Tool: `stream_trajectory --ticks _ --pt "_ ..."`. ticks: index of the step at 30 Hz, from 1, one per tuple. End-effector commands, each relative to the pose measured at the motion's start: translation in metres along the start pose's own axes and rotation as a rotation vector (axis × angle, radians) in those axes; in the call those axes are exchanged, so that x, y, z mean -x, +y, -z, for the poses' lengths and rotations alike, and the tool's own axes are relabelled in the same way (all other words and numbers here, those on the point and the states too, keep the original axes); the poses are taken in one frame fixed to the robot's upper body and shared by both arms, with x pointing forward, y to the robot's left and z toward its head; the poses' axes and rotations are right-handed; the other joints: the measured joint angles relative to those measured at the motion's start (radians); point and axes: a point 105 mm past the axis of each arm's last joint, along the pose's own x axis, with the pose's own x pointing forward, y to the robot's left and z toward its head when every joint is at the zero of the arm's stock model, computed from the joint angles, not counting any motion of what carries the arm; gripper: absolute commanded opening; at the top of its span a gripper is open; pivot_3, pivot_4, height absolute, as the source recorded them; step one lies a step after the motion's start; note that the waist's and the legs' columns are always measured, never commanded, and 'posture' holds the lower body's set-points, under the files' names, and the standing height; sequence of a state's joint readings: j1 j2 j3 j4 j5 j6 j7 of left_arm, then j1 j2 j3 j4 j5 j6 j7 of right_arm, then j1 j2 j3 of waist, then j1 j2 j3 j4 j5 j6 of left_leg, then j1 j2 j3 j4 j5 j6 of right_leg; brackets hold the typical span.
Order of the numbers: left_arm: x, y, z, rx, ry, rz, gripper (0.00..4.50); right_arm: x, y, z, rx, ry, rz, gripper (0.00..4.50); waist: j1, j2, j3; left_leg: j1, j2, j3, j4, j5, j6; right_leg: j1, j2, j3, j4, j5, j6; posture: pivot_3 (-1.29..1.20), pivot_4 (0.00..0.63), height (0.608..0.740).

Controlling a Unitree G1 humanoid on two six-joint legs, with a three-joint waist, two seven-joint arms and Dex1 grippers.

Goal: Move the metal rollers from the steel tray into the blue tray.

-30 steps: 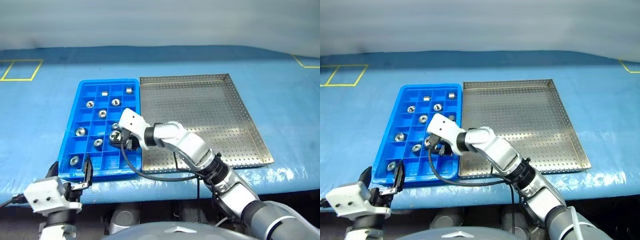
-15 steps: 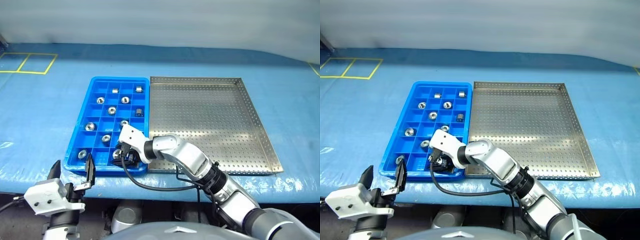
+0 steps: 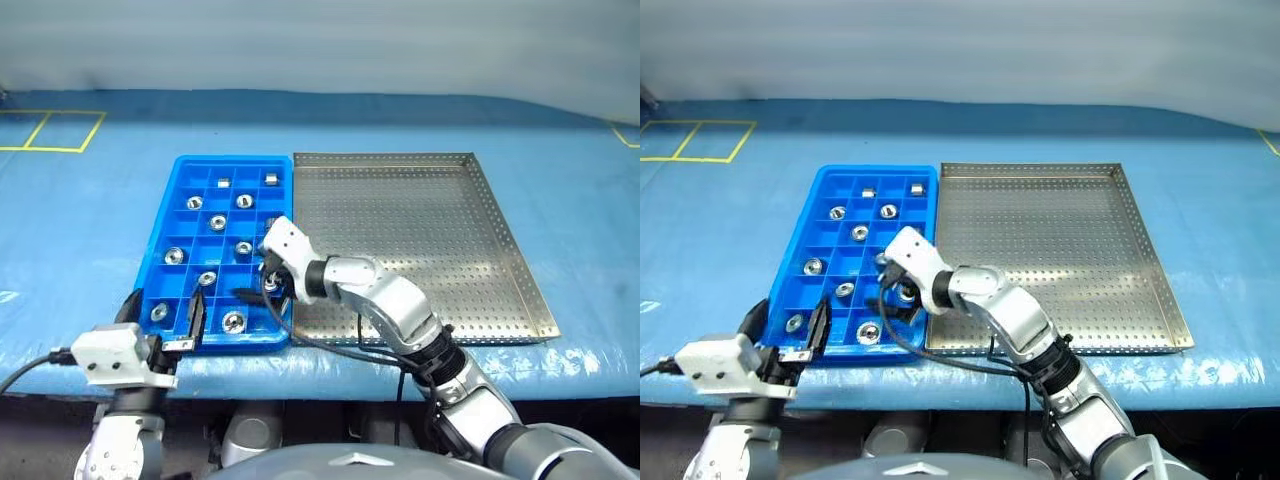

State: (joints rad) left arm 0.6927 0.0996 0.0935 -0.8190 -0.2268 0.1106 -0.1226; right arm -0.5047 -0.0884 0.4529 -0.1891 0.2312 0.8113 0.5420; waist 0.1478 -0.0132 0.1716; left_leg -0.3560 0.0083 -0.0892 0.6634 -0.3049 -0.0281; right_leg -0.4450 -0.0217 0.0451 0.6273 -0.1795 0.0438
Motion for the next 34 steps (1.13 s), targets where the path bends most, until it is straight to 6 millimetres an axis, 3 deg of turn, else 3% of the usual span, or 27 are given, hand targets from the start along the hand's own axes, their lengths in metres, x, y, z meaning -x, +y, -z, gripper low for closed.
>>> stream_trajectory --ticks 1,4,8,17,25,34 --pt "-0.011 -0.003 -0.003 -0.004 -0.004 0.062 4.46 0.017 -0.024 -0.022 0.021 -0.121 0.15 4.48 -0.026 0.0 0.0 0.0 0.0 0.0 0.0 0.0 0.0 0.0 0.0 0.0 0.0 0.0 0.0 0.21 0.15 0.74" --pt "-0.025 -0.006 -0.005 -0.018 -0.011 0.127 4.46 0.034 -0.045 -0.017 0.041 -0.141 0.3 4.48 -0.064 0.0 -0.001 0.0 0.0 0.0 -0.001 0.0 0.0 0.0 0.0 0.0 0.0 0.001 0.0 0.13 0.15 0.74" --pt "-0.042 -0.011 -0.008 -0.034 -0.019 0.203 4.46 0.054 -0.059 -0.002 0.018 -0.129 0.414 4.48 -0.112 0.0 -0.001 0.0 0.0 0.0 -0.001 0.0 0.0 0.0 -0.001 0.0 0.0 0.003 -0.003 0.04 0.15 0.74" --pt "-0.072 -0.018 -0.011 -0.058 -0.036 0.234 4.46 0.092 -0.067 0.033 -0.036 -0.048 0.561 4.48 -0.192 0.001 -0.001 0.004 0.0 0.003 0.0 0.0 0.0 0.004 0.0 0.004 0.0 0.006 0.002 -0.05 0.15 0.74" --pt "-0.082 -0.021 -0.006 -0.031 -0.028 0.172 4.46 0.106 -0.071 0.051 -0.061 0.01 0.651 4.48 -0.218 0.0 -0.001 0.01 -0.001 0.005 0.0 0.0 0.0 0.009 0.0 0.007 0.0 0.005 0.007 -0.08 0.15 0.74" --pt "-0.078 -0.018 -0.001 -0.053 0.006 0.178 4.46 0.103 -0.069 0.046 -0.053 -0.009 0.644 4.48 -0.224 0.0 -0.001 0.013 -0.001 0.005 0.001 0.0 0.001 0.013 0.001 0.009 0.0 0.003 0.004 -0.06 0.15 0.74"
